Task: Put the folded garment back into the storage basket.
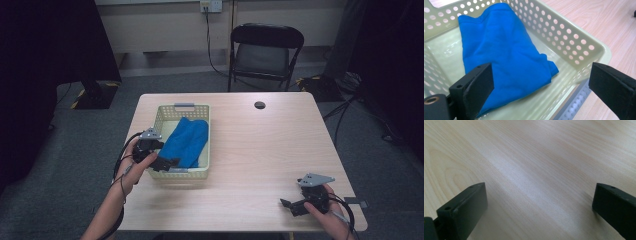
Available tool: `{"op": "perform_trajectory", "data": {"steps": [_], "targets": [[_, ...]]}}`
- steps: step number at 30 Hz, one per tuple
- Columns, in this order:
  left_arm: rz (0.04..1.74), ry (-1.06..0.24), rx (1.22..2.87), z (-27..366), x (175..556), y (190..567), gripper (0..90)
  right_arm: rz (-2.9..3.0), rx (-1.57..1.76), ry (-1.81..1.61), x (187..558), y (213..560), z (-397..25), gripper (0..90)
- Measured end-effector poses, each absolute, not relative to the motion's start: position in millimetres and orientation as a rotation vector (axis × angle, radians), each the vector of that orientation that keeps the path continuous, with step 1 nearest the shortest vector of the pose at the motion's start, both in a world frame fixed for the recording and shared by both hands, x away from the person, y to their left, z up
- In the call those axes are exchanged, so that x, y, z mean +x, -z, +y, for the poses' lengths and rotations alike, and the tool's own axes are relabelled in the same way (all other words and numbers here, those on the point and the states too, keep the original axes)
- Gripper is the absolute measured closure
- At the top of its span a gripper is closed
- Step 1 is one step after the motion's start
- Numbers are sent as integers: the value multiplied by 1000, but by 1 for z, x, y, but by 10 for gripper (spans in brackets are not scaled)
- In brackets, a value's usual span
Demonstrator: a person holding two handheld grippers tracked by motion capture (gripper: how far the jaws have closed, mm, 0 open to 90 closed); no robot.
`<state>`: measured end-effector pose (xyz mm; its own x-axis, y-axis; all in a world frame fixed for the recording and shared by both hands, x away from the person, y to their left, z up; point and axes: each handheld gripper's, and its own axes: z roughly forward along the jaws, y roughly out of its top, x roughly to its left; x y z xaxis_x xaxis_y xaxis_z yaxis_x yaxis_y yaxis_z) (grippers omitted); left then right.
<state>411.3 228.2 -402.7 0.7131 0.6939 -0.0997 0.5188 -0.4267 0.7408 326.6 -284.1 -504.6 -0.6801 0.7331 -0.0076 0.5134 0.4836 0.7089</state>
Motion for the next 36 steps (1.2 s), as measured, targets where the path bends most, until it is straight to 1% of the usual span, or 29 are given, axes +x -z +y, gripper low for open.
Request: {"op": "perform_trajectory", "data": {"steps": [36], "targets": [[951,-316,2101,256,393,407,54,2424,1053,-1003,327,505,-284,0]]}}
